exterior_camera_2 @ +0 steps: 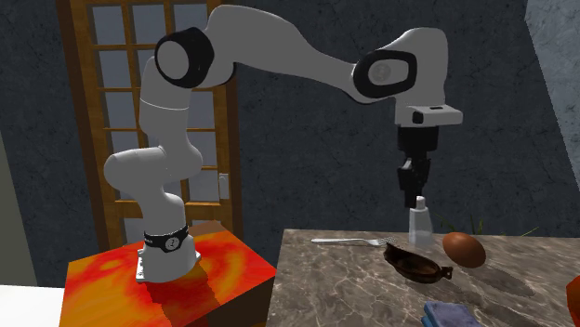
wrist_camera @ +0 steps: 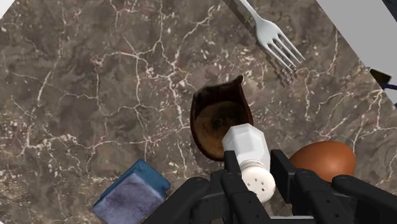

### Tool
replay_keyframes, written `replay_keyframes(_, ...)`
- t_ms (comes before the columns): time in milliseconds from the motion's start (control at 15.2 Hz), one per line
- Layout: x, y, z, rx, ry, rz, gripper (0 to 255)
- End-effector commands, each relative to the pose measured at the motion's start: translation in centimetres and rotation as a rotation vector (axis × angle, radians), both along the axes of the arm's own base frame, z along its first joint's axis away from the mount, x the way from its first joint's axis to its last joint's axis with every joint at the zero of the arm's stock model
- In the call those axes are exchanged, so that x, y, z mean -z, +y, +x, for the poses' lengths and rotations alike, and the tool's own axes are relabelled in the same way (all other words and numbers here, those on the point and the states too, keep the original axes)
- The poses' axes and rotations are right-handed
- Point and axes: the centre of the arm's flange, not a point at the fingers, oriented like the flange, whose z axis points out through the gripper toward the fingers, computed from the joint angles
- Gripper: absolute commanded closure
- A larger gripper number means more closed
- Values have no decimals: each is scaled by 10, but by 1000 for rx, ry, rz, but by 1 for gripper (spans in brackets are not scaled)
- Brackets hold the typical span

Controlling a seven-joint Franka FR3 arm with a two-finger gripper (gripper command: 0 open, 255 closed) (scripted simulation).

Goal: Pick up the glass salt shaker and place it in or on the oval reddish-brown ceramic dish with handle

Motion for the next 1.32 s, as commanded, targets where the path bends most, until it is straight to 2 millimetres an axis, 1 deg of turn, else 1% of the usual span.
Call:
replay_keyframes(0,9,-1,1,0,0,0,255)
replay_keyframes(132,20,-1,1,0,0,0,255)
replay_keyframes(594,20,-1,1,0,0,0,255)
replay_keyframes(660,20,-1,1,0,0,0,0)
replay_keyframes(990,20,-1,1,0,0,0,0)
replay_keyframes(1188,-19,-3,0,0,0,0,0)
replay_keyframes(1254,-30,-3,0,0,0,0,0)
